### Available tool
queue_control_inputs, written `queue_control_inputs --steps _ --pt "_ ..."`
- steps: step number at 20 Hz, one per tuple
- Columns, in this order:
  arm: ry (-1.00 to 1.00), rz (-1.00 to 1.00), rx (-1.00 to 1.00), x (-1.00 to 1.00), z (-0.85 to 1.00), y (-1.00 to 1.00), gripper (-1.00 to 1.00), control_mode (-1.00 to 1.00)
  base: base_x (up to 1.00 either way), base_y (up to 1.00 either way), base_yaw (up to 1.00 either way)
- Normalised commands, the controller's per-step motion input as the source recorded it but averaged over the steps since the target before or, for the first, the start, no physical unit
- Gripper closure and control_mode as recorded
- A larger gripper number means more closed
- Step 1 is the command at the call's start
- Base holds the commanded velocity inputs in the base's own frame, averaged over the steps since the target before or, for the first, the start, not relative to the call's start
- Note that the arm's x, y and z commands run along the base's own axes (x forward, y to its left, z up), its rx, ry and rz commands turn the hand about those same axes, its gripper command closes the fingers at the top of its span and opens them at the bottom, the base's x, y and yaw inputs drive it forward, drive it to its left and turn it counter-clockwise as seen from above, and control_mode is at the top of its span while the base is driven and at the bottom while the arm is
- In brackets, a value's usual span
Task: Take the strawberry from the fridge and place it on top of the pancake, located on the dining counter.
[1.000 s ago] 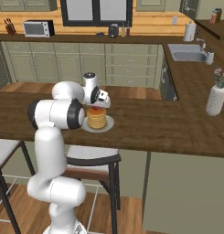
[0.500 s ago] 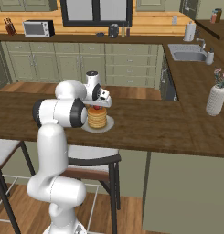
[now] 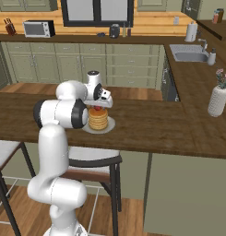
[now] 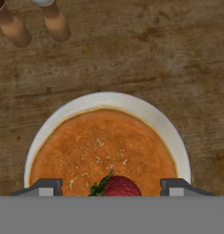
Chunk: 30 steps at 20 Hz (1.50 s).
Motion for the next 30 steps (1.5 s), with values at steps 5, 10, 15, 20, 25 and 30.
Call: queue_control_inputs --steps 5,10,15,20,25,30 --pt "0.00 0.00 0.00 -0.05 0.00 0.00 -1.00 -1.00 0.00 0.00 0.00" --pt "0.00 0.00 -0.03 -0.11 0.17 0.10 -1.00 -1.00 0.00 0.00 0.00" --pt "0.00 -0.08 0.00 -0.38 0.53 0.09 -1.00 -1.00 0.00 0.00 0.00" --pt "0.00 -0.01 -0.06 -0.80 0.72 0.36 -1.00 -1.00 0.00 0.00 0.00" --pt "0.01 0.06 -0.16 -1.00 0.44 0.61 -1.00 -1.00 0.00 0.00 0.00" --pt "0.06 0.09 -0.10 -1.00 0.30 0.48 -1.00 -1.00 0.00 0.00 0.00"
